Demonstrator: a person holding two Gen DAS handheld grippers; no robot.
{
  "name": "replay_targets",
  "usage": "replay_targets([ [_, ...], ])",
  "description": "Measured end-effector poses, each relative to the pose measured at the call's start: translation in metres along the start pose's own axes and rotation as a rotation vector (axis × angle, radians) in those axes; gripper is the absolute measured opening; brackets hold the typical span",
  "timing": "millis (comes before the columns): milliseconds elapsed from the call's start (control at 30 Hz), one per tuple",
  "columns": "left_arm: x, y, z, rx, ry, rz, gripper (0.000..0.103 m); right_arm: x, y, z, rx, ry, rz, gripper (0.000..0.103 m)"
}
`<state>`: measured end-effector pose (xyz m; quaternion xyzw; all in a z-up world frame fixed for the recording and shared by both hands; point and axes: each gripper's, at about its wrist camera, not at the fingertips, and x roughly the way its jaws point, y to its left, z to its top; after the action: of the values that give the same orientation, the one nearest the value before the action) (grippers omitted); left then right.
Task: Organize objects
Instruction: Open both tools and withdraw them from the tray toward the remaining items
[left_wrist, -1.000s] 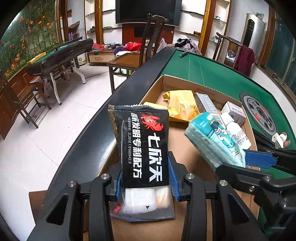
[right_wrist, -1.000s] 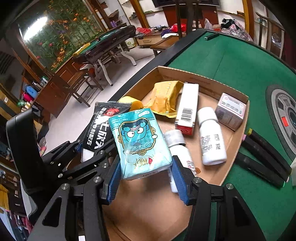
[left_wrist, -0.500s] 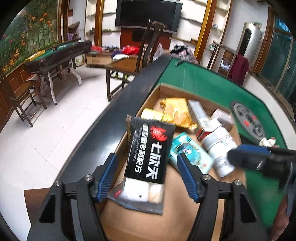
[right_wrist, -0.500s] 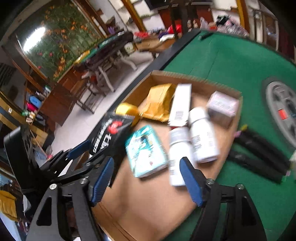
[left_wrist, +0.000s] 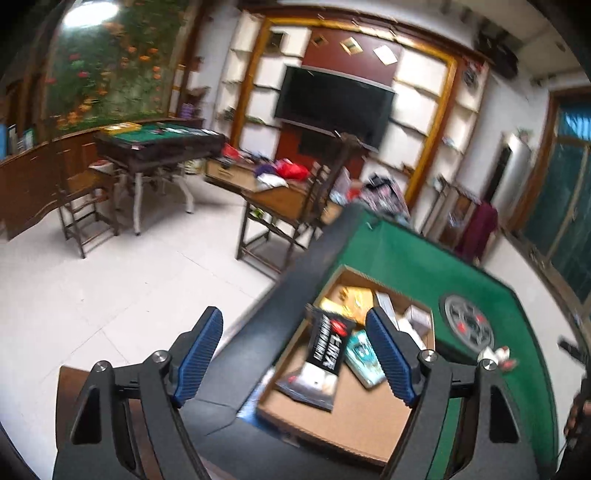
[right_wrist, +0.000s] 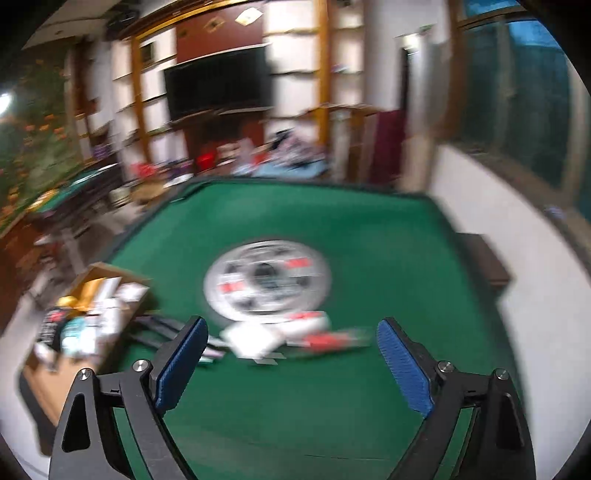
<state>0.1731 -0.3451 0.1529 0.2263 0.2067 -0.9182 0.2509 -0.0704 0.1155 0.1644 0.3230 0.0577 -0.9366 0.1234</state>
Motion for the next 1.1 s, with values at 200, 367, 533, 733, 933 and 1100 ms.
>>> replay_targets([
  [200, -0.043, 0.008, 0.007, -0.067, -0.082, 0.060, 0.083, -0.029, -0.090, -0.022, 0.136, -0.057, -0.102, 0.102],
  [367, -0.057, -0.023, 0.009, -0.020, -0.100, 0.072, 0.084, -0.022, -0.134, -0.042, 0.248, -0.039, -0.078, 0.102],
  [533, -0.055, -0.061, 0.002, 0.059, -0.100, 0.061, 0.084, -0.004, -0.137, -0.058, 0.271, 0.009, -0.022, 0.102],
  [733, -0.039, -0.090, -0.006, 0.098, -0.054, 0.027, 0.086, -0.002, -0.122, -0.060, 0.224, -0.008, -0.002, 0.102],
  [933, 0.003, -0.145, -0.032, 0.195, 0.075, -0.060, 0.087, 0.008, -0.102, -0.033, 0.235, -0.029, 0.093, 0.102],
  [1100, 0.047, -0.206, -0.072, 0.303, 0.179, -0.111, 0.087, 0.052, -0.070, -0.011, 0.220, -0.037, 0.124, 0.103],
])
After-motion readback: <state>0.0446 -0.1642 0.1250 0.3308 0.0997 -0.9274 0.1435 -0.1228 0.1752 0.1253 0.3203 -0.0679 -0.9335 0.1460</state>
